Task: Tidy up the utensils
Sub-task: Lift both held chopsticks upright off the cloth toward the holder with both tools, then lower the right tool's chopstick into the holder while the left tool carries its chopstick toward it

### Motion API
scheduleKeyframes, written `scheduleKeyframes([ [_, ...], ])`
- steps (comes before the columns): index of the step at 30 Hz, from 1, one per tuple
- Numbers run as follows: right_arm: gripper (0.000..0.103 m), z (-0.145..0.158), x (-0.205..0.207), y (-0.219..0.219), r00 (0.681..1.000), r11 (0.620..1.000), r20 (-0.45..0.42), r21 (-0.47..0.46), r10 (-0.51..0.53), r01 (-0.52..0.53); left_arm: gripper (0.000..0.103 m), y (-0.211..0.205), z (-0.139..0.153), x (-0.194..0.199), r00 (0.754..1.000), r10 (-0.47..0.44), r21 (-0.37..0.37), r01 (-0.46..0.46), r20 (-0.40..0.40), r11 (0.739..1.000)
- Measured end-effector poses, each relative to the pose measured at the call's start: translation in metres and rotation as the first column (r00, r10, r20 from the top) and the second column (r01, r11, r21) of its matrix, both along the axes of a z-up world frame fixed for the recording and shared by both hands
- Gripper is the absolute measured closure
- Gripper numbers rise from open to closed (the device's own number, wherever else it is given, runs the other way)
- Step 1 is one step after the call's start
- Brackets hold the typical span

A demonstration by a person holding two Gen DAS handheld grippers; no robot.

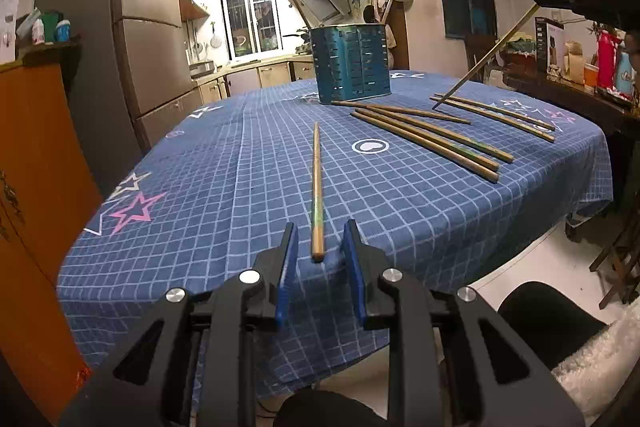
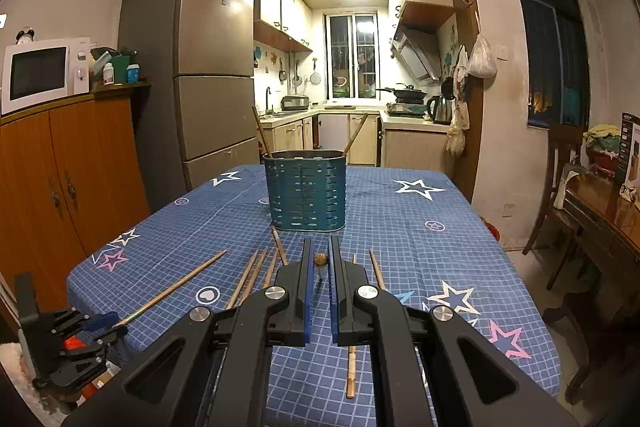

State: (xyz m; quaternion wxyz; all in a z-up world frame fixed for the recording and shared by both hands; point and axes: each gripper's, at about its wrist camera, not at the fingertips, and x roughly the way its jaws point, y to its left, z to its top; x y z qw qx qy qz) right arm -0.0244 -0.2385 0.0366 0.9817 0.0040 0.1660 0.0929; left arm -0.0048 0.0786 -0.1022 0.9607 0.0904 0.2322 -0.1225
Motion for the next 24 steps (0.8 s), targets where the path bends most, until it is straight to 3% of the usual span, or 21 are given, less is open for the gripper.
scheduleKeyframes([
  [3,0.095,0.002,0.000,0.002,1.000,1.000,0.007,-0.006,0.003,-0.003,0.083,0.005,-0.001,-0.004,1.000,-0.009,-0.031,0.009,0.002,0.999],
  [7,0.095,0.004,0.000,0.003,1.000,1.000,0.014,-0.008,0.004,-0.004,0.097,0.007,-0.002,-0.004,1.000,-0.008,-0.067,0.008,0.000,0.998],
  [16,0.095,0.009,-0.001,0.002,0.999,1.000,0.033,-0.007,0.002,-0.002,0.098,0.006,0.003,-0.006,1.000,0.005,-0.072,-0.005,0.001,0.997],
  [24,0.095,0.024,0.015,-0.003,0.998,1.000,0.055,0.006,0.015,-0.015,0.098,0.010,0.065,0.003,0.998,0.033,-0.107,-0.026,0.059,0.994],
])
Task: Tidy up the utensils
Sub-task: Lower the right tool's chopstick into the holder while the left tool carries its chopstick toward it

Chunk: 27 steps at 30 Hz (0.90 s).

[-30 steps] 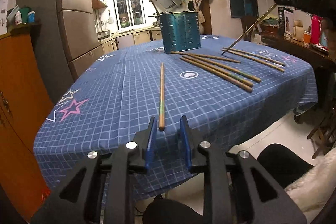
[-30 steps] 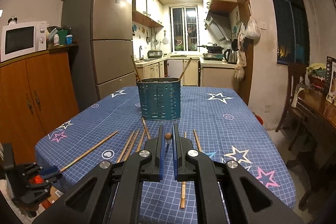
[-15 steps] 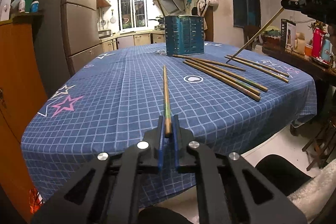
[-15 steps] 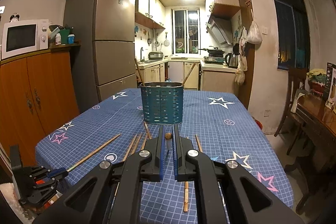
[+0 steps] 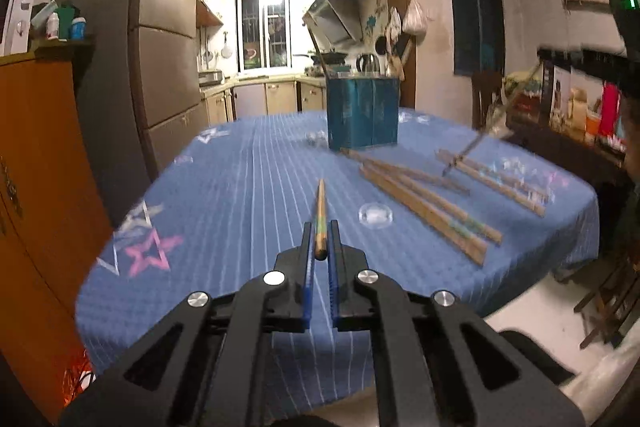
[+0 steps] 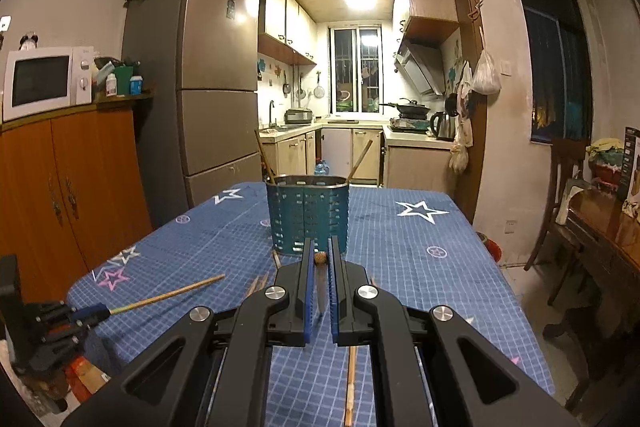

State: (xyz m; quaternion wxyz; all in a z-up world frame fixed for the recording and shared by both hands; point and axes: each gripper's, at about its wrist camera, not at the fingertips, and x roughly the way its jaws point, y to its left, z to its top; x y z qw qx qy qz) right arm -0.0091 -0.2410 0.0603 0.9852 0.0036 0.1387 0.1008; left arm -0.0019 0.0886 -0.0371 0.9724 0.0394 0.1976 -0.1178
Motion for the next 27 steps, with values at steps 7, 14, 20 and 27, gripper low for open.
scheduleKeyframes([
  [7,0.095,0.019,0.025,-0.002,0.999,0.999,0.008,0.023,0.032,-0.032,0.099,0.002,0.063,0.030,1.000,0.004,-0.044,-0.003,0.027,0.999],
  [14,0.095,0.037,0.052,0.003,0.999,0.998,0.010,0.015,0.053,-0.054,0.099,-0.002,0.105,0.072,0.999,0.036,-0.074,-0.038,-0.028,0.997],
  [20,0.095,0.052,0.070,0.009,0.998,0.998,0.003,0.010,0.067,-0.067,0.099,-0.018,0.128,0.095,0.997,0.059,-0.029,-0.060,-0.058,0.998],
  [27,0.095,0.068,0.081,0.010,0.997,0.997,-0.002,0.017,0.079,-0.079,0.099,-0.043,0.144,0.102,0.997,0.056,0.024,-0.055,-0.043,0.998],
])
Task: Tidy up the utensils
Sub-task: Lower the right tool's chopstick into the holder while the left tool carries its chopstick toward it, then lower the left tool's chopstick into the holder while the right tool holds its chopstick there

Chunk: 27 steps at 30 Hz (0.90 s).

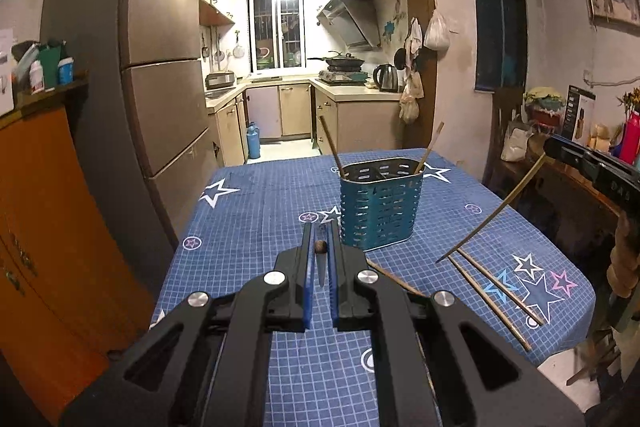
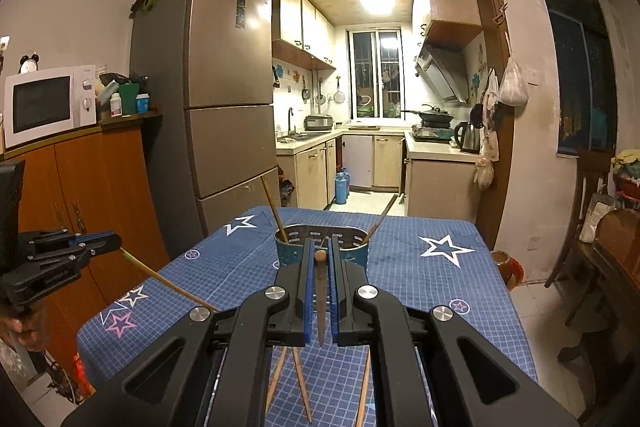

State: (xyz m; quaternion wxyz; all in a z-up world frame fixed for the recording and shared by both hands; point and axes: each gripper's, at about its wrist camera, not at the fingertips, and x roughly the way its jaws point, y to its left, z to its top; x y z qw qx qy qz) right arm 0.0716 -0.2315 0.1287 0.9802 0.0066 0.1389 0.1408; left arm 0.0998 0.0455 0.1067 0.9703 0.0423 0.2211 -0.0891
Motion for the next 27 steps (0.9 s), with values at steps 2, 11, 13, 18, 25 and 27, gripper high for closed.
scheduleKeyframes([
  [2,0.095,0.003,0.002,0.000,1.000,1.000,-0.004,0.003,0.003,-0.003,0.099,-0.003,0.001,0.000,1.000,-0.001,0.008,0.001,0.003,1.000],
  [11,0.095,0.011,0.010,-0.004,1.000,1.000,-0.023,0.015,0.007,-0.007,0.099,-0.017,0.008,0.008,1.000,0.006,0.035,-0.007,0.019,0.999],
  [13,0.095,0.011,0.010,-0.004,1.000,1.000,-0.021,0.010,0.007,-0.007,0.099,-0.018,0.009,0.009,0.999,0.008,0.045,-0.010,0.032,0.999],
  [18,0.095,0.021,0.011,-0.002,1.000,1.000,-0.004,-0.001,0.007,-0.007,0.099,-0.025,0.022,0.014,0.998,-0.001,0.043,-0.002,0.063,0.999],
  [25,0.095,0.042,0.013,-0.003,1.000,1.000,0.031,-0.009,0.002,-0.002,0.099,-0.039,0.032,0.026,0.995,0.013,0.066,-0.020,0.100,0.998],
  [27,0.095,0.046,0.017,-0.003,0.999,1.000,0.032,-0.001,0.003,-0.003,0.099,-0.048,0.032,0.031,0.994,0.026,0.084,-0.035,0.111,0.996],
])
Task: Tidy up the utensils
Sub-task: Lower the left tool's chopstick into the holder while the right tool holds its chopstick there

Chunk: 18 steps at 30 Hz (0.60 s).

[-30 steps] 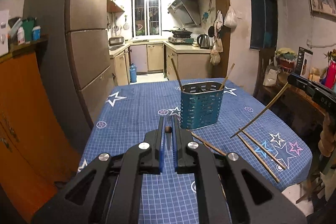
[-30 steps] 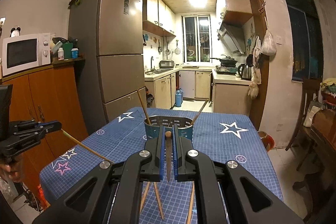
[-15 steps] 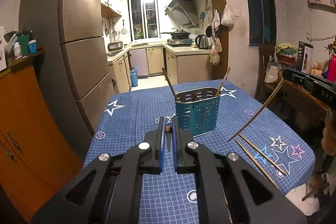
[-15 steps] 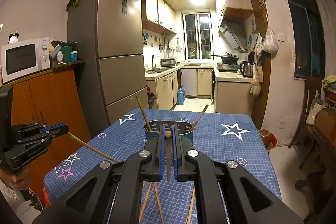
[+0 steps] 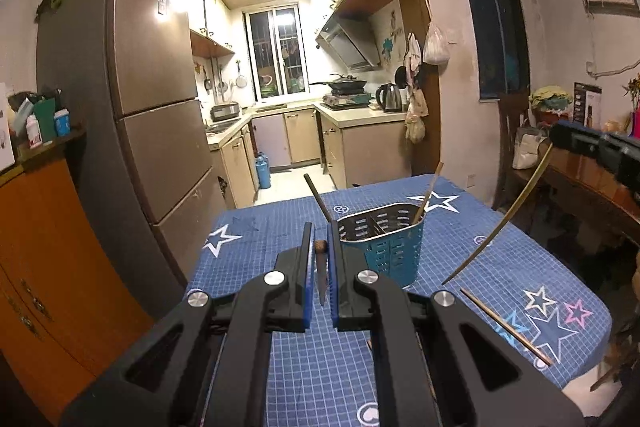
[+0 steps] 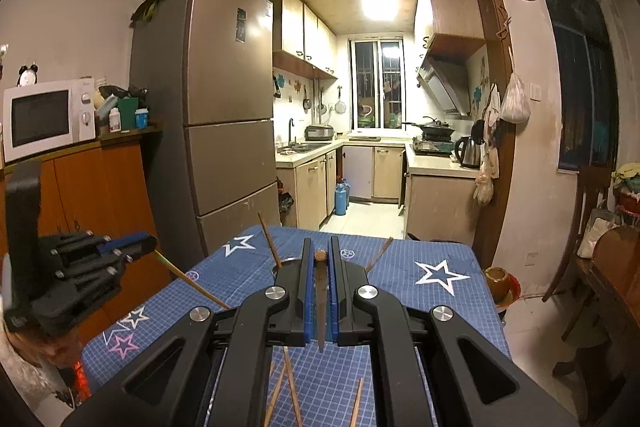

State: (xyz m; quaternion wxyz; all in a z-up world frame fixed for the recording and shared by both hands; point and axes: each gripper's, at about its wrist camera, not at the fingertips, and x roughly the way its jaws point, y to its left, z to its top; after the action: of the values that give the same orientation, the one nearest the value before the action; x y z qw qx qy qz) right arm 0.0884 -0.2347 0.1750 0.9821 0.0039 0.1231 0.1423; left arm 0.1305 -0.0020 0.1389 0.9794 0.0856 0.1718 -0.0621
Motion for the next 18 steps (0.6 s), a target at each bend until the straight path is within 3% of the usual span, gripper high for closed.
scheduleKeyframes([
  [3,0.095,0.006,0.006,-0.001,1.000,1.000,-0.001,0.011,0.000,0.000,0.099,-0.009,0.001,0.004,0.999,0.022,0.031,-0.023,0.031,0.999],
  [18,0.095,0.059,0.041,0.004,0.996,1.000,0.080,0.013,-0.028,0.027,0.099,-0.033,0.026,0.028,0.993,0.049,0.033,-0.053,0.109,0.998],
])
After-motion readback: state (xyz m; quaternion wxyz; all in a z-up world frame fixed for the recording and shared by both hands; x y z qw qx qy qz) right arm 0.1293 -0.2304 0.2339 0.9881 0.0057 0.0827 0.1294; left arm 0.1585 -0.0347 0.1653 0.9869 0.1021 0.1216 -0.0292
